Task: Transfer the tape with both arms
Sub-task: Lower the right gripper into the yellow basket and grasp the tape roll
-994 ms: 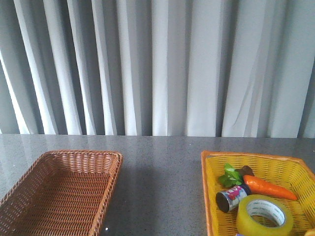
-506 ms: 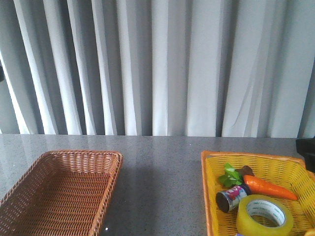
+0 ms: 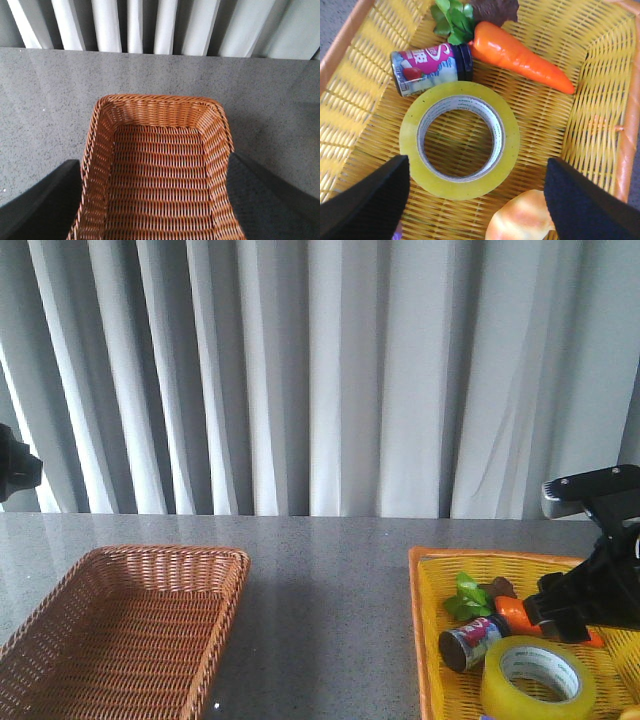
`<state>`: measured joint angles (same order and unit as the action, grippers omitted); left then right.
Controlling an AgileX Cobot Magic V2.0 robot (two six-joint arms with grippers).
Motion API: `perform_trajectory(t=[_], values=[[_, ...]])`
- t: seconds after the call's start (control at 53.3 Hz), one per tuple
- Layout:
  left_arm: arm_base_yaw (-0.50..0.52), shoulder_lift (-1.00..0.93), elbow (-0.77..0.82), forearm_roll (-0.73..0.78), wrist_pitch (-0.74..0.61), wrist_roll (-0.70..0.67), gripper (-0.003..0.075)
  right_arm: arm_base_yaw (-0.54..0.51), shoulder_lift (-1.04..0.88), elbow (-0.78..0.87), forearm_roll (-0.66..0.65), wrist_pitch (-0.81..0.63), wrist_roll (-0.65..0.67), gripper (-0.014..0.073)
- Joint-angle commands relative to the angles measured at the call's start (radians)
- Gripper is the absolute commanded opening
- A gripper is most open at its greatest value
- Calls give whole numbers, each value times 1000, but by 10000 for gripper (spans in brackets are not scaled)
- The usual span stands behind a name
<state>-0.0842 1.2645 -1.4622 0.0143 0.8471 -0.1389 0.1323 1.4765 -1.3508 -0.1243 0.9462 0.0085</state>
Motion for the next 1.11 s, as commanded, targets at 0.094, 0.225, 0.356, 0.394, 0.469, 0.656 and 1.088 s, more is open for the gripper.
perform_trajectory(t=[0.094,0.225,0.356,0.394,0.469,0.656,1.088], values=[[-8,-13,-34,-8,-11,-5,577,-45,89,-138,-4,80,17,557],[-8,-13,-34,-14,-4,-5,577,-102,125,-143,27,80,17,556],[-8,-13,-34,-14,-4,-5,577,-145,163,-143,103,79,0,542],[-8,-13,-34,-14,-4,-5,577,-146,175,-143,108,78,-9,538],[-8,-13,-34,-14,-4,-5,577,-141,204,-143,103,77,-25,528],[-8,-13,-34,-8,-14,-5,577,-141,265,-143,86,71,-25,525],[-8,-13,-34,-8,-23,-5,577,-141,332,-143,82,42,-48,525]])
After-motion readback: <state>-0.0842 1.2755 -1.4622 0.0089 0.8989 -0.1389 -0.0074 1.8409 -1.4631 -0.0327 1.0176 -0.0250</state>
